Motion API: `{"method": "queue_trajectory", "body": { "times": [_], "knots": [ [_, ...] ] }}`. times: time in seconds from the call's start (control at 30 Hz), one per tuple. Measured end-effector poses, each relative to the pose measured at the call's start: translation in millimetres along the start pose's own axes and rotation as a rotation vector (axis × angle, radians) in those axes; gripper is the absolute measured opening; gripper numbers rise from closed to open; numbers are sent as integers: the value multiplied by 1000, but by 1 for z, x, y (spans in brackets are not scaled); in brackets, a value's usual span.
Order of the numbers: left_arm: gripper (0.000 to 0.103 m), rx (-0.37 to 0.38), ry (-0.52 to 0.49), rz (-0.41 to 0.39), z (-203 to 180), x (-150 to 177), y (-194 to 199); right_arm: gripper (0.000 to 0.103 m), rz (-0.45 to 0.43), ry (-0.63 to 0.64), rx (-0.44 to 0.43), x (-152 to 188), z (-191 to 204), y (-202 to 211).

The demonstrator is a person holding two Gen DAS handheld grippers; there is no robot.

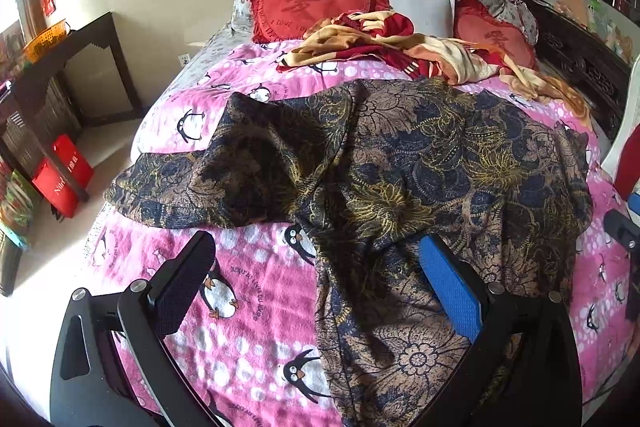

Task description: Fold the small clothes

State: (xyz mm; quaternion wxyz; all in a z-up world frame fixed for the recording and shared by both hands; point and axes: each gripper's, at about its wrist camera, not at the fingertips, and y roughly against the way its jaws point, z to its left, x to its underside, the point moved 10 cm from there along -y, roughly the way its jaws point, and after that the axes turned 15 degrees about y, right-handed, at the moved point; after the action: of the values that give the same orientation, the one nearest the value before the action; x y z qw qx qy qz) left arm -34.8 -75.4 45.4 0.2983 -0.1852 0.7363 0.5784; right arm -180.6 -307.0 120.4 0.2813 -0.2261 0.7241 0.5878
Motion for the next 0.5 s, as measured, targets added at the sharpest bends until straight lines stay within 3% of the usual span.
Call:
{"method": "queue_trajectory", "body": {
  "times": [0.3, 0.5],
  "knots": [
    [102, -10, 47, 5, 15, -5, -1, 103, 4, 30, -38, -25, 53, -17],
    [102, -9, 61, 4, 19, -7, -2, 103, 10, 20, -29, -31, 65, -26]
  ]
}}
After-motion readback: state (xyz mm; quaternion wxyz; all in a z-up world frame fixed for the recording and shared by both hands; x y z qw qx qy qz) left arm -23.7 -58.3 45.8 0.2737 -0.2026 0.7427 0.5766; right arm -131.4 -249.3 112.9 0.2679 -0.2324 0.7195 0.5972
